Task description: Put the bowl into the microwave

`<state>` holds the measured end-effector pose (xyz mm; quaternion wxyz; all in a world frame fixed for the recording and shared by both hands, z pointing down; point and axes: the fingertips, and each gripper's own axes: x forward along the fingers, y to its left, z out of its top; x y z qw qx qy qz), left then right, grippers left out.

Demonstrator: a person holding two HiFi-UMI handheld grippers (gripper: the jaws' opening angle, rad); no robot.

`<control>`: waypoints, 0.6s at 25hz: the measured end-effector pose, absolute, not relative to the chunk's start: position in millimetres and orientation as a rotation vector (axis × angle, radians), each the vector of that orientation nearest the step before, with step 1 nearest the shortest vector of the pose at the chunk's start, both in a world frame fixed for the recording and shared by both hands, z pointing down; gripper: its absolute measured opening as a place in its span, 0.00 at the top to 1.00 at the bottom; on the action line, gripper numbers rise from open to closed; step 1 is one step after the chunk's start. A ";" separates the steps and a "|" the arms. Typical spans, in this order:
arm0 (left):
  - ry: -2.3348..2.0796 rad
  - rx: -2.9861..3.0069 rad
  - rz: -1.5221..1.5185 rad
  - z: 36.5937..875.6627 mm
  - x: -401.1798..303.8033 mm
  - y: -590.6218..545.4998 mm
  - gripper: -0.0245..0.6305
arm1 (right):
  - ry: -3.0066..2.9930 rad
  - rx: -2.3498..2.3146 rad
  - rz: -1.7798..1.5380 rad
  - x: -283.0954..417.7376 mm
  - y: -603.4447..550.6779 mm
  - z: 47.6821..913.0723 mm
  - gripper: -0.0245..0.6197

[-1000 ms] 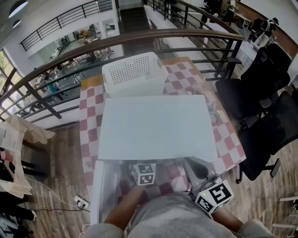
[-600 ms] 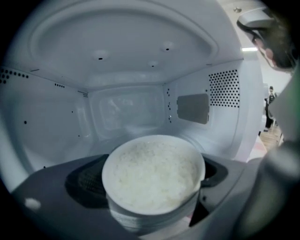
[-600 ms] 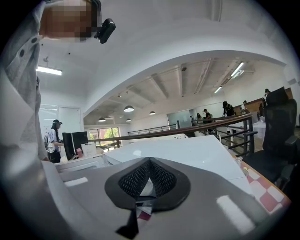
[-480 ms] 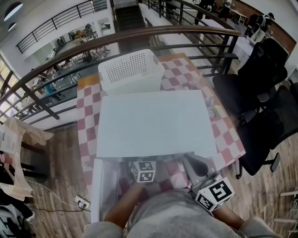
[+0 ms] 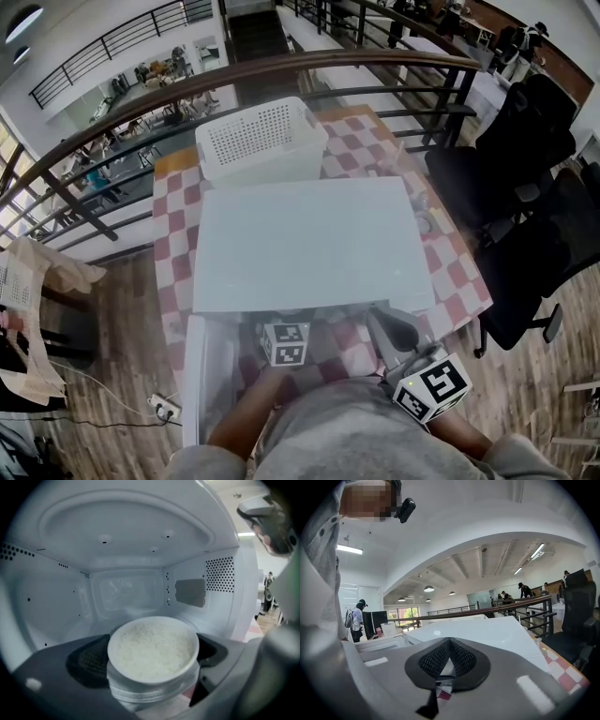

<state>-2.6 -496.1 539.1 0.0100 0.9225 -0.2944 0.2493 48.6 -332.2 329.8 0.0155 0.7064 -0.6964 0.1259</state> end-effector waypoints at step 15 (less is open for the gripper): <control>-1.070 2.765 0.597 518.6 -58.4 -471.2 0.14 | -2.212 2.112 0.351 48.3 -324.4 331.0 0.96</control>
